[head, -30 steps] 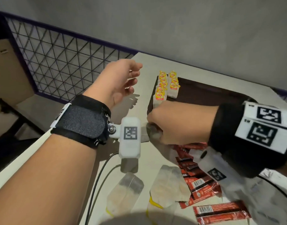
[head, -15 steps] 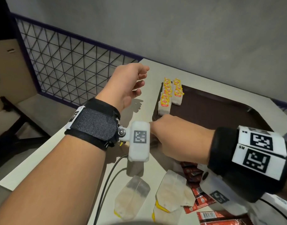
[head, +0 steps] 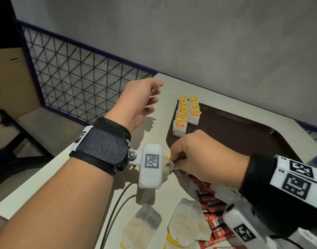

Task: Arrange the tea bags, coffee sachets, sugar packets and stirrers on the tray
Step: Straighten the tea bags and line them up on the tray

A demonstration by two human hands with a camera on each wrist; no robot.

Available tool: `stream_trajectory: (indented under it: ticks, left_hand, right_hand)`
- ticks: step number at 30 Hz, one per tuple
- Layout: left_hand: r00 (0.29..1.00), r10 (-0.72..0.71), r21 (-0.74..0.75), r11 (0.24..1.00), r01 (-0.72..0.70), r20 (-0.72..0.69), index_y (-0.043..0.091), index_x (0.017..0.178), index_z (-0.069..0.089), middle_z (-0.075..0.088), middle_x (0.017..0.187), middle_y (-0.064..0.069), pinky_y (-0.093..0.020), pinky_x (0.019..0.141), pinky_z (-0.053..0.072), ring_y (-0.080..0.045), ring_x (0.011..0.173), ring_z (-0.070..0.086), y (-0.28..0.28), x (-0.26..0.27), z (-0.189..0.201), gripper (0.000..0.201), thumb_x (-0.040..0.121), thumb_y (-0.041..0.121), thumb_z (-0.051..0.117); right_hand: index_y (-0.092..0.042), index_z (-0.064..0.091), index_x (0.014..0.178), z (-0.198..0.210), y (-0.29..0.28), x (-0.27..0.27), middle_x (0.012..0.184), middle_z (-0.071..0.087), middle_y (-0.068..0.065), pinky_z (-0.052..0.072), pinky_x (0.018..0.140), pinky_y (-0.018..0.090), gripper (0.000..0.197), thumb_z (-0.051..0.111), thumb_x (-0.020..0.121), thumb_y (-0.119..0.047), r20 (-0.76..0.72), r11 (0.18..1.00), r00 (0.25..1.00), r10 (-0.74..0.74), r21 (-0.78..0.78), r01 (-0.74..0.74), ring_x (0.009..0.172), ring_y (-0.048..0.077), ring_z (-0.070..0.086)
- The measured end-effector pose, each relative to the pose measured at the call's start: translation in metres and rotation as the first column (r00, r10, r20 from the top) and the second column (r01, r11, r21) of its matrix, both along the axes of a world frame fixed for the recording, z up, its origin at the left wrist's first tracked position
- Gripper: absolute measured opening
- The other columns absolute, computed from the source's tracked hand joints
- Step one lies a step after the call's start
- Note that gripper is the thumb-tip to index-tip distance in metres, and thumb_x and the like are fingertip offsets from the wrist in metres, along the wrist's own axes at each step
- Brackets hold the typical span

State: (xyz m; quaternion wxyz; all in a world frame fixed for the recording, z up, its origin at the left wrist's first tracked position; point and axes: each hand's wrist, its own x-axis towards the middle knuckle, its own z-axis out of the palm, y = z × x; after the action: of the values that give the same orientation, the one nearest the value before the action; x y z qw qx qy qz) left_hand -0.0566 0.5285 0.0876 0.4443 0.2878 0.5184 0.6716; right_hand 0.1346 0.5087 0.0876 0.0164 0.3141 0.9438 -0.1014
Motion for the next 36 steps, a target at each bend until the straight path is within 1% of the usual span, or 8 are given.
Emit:
stream_trajectory:
  ticks: [4,10,16,20,25,27,31,36]
  left_hand:
    - [1.0,0.0,-0.009,1.0,0.0,-0.002,0.02,0.109,0.076,0.065,0.087,0.005,-0.025,0.059,0.042,-0.012,0.074,0.054,0.001,0.0,0.0,0.022,0.092,0.021,0.063]
    - [0.988,-0.153,-0.033,0.988,0.152,-0.027,0.016,0.114,0.074,0.069,0.094,0.001,-0.027,0.063,0.045,-0.015,0.077,0.061,-0.001,0.006,0.002,0.027,0.097,0.029,0.058]
    - [0.829,-0.56,-0.001,0.829,0.56,0.004,0.009,0.129,0.068,0.068,0.112,-0.008,-0.029,0.075,0.054,-0.02,0.09,0.063,-0.007,0.016,0.006,0.048,0.095,0.041,0.057]
    - [0.776,-0.63,0.143,0.766,0.627,-0.03,0.004,0.122,0.07,0.075,0.102,-0.011,-0.029,0.079,0.06,-0.018,0.082,0.07,-0.01,0.018,0.005,0.037,0.091,0.023,0.069]
    - [0.863,-0.502,0.166,0.847,0.505,-0.067,0.009,0.106,0.072,0.077,0.081,-0.001,-0.03,0.083,0.059,-0.009,0.066,0.071,-0.008,0.018,0.004,0.015,0.092,0.007,0.068]
    - [0.899,-0.433,0.161,0.885,0.437,-0.059,0.011,0.111,0.072,0.076,0.091,-0.004,-0.033,0.084,0.06,-0.013,0.073,0.072,-0.007,0.016,0.004,0.019,0.092,0.009,0.07]
    - [0.955,-0.295,0.169,0.943,0.285,0.035,0.015,0.108,0.07,0.074,0.093,-0.007,-0.024,0.063,0.057,-0.018,0.073,0.07,-0.005,0.012,0.006,0.016,0.092,0.013,0.071]
    - [0.978,-0.191,0.153,0.972,0.177,0.086,0.018,0.089,0.074,0.073,0.088,-0.004,-0.027,0.067,0.055,-0.023,0.079,0.069,-0.003,0.008,0.005,0.003,0.091,0.016,0.074]
  right_hand:
    - [-0.014,0.076,0.079,0.01,0.007,0.015,0.07,0.075,0.003,0.061,0.066,0.024,0.01,0.079,0.088,-0.015,-0.147,0.937,0.96,-0.24,-0.295,0.188,0.063,0.013,0.074]
    - [0.0,0.075,0.079,0.019,0.015,0.029,0.08,0.069,0.027,0.061,0.069,0.029,0.003,0.078,0.078,0.0,-0.31,0.581,0.742,-0.594,-0.804,0.129,0.067,0.028,0.065]
    - [-0.007,0.079,0.076,0.027,0.022,0.031,0.082,0.069,0.018,0.058,0.057,0.018,0.009,0.071,0.077,-0.002,-0.355,0.358,0.565,-0.744,-0.927,-0.111,0.061,0.016,0.064]
    - [-0.006,0.078,0.082,0.026,0.024,0.03,0.082,0.071,0.014,0.058,0.058,0.017,0.009,0.07,0.079,-0.005,-0.371,0.322,0.514,-0.773,-0.928,-0.186,0.062,0.013,0.065]
    - [0.001,0.076,0.093,0.025,0.022,0.028,0.085,0.07,0.019,0.058,0.059,0.021,0.015,0.074,0.083,-0.01,-0.394,0.412,0.559,-0.73,-0.906,-0.1,0.067,0.02,0.064]
    - [-0.001,0.078,0.091,0.024,0.02,0.028,0.083,0.072,0.019,0.055,0.059,0.025,0.015,0.077,0.086,-0.016,-0.39,0.606,0.698,-0.6,-0.792,0.078,0.068,0.021,0.064]
    - [-0.023,0.08,0.082,0.02,0.016,0.023,0.073,0.075,-0.007,0.056,0.065,0.022,0.013,0.075,0.088,-0.032,-0.168,0.967,0.958,-0.231,-0.152,0.206,0.066,0.0,0.067]
    - [-0.022,0.067,0.088,0.004,0.005,0.005,0.081,0.061,-0.007,0.054,0.067,0.036,0.007,0.064,0.091,-0.027,0.019,0.986,0.999,-0.04,0.162,0.036,0.077,0.016,0.06]
